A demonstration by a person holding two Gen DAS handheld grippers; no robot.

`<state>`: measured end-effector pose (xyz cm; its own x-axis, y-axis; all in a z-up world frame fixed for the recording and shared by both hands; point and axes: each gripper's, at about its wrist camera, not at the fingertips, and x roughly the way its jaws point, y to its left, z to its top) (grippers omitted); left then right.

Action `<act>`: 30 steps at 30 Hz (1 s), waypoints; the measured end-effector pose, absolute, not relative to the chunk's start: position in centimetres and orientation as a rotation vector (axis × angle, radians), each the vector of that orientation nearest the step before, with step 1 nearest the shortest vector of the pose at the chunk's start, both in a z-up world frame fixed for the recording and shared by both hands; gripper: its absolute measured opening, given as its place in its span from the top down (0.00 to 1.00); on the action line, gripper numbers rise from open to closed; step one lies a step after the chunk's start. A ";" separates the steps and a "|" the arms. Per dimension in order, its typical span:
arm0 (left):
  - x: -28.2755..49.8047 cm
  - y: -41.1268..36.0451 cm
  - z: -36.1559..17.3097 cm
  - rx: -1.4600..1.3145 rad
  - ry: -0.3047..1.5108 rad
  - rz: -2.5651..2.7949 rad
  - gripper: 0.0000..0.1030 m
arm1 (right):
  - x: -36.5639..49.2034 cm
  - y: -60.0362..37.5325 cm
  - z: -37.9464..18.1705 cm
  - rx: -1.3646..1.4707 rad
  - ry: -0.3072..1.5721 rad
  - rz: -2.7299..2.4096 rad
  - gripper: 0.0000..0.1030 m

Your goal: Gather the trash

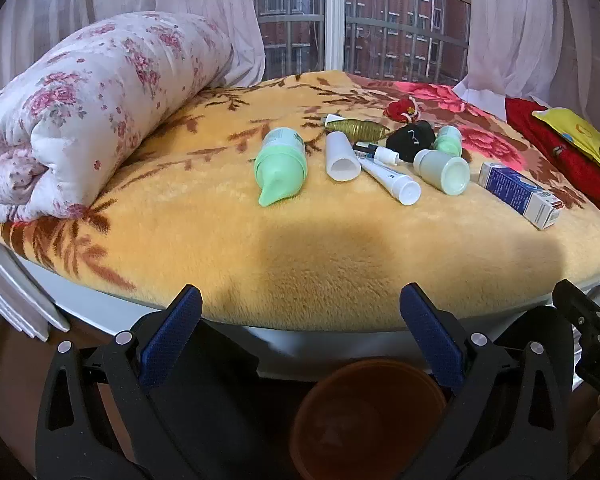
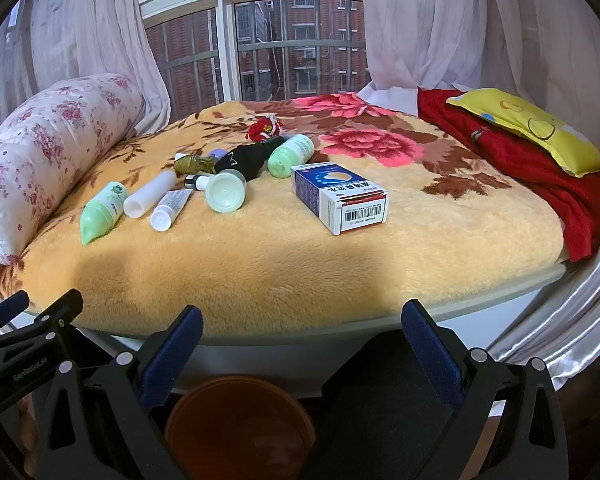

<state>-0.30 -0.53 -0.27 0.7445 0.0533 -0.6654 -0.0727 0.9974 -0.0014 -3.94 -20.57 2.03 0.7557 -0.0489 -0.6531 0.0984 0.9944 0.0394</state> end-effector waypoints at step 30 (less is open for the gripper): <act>-0.2 0.0 -0.9 -0.045 0.757 0.037 0.06 | -3.5 -20.3 1.5 0.052 0.739 -0.081 0.05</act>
